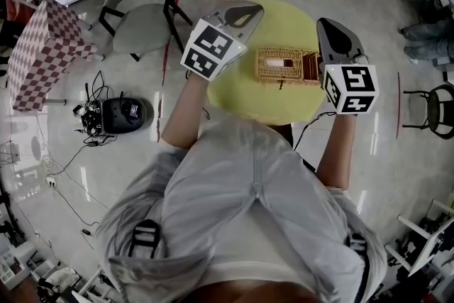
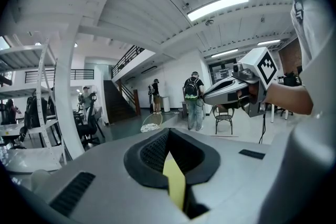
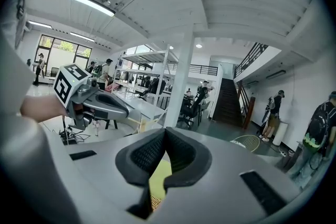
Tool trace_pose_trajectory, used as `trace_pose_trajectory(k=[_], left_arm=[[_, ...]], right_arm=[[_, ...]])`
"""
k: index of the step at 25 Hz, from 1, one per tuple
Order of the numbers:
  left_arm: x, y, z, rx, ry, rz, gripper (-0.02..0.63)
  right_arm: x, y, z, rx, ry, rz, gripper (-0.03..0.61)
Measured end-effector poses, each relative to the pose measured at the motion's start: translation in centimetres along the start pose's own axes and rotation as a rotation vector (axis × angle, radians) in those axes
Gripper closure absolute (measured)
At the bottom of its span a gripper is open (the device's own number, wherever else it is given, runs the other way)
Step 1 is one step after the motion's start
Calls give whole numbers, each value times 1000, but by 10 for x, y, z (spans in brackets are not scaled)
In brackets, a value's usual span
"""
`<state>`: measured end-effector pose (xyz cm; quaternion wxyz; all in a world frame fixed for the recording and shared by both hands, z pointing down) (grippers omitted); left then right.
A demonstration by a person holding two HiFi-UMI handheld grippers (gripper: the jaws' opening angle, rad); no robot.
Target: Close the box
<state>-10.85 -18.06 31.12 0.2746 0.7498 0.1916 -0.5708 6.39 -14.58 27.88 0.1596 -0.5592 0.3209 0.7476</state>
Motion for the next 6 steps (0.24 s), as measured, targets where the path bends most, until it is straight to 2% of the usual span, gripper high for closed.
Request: trace_pose_trajectory(k=[6], left_arm=[[0,4,3,1,20,-12,584]], right_arm=[[-3,5,-1,2,10,2,555]])
Point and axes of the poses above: the fingertips, and each gripper's own axes: y forward along the fingers, z to its left, x out of its top, the point moved 5 cm from there along -y, backward along the fingers, and after that the axes turned 13 degrees about x, right-handed, at the moved point
